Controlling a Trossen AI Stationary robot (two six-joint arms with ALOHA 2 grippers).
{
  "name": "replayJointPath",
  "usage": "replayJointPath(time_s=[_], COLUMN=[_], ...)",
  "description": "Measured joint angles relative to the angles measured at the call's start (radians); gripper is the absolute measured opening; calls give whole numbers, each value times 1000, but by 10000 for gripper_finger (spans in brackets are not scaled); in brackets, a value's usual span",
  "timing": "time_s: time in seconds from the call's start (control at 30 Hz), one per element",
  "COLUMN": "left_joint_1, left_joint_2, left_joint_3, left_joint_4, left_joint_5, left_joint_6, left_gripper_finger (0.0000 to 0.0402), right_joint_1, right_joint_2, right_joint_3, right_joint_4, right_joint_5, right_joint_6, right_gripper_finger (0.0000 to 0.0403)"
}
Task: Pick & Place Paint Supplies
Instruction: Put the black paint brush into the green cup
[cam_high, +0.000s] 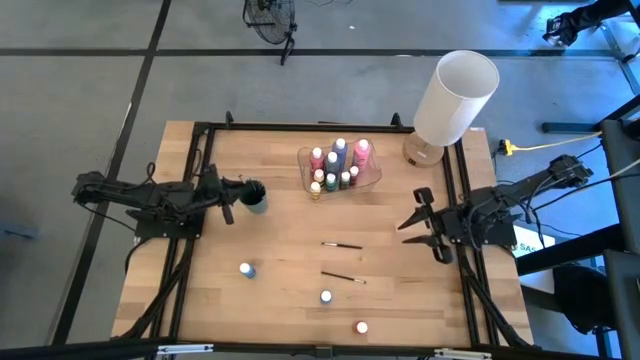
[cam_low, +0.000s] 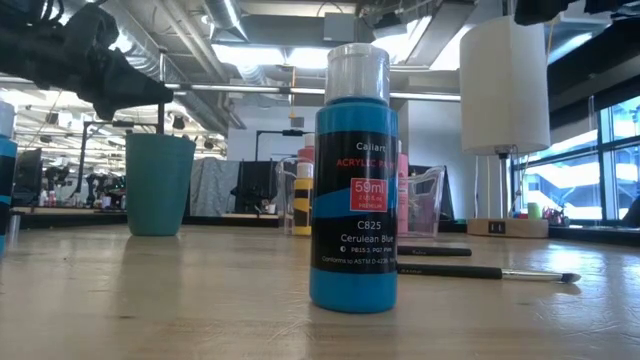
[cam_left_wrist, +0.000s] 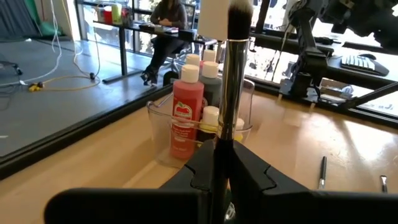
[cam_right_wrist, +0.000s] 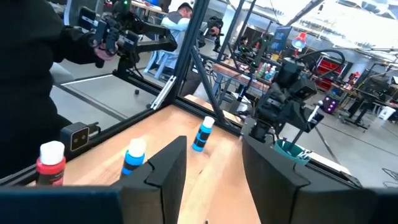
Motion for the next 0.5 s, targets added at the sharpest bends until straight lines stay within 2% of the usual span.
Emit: replayJointPath(time_s=[0.5], left_joint_1=[0], left_joint_2=[-3], left_joint_3=[0], left_joint_4=[-64], left_joint_5=[-14], left_joint_6=[0], left_gripper_finger=[22], right_joint_1=[-40], right_joint_2=[54], right_joint_3=[0], right_joint_4=[40], right_joint_5=[-1], right_joint_6=[0], right_gripper_finger=[158])
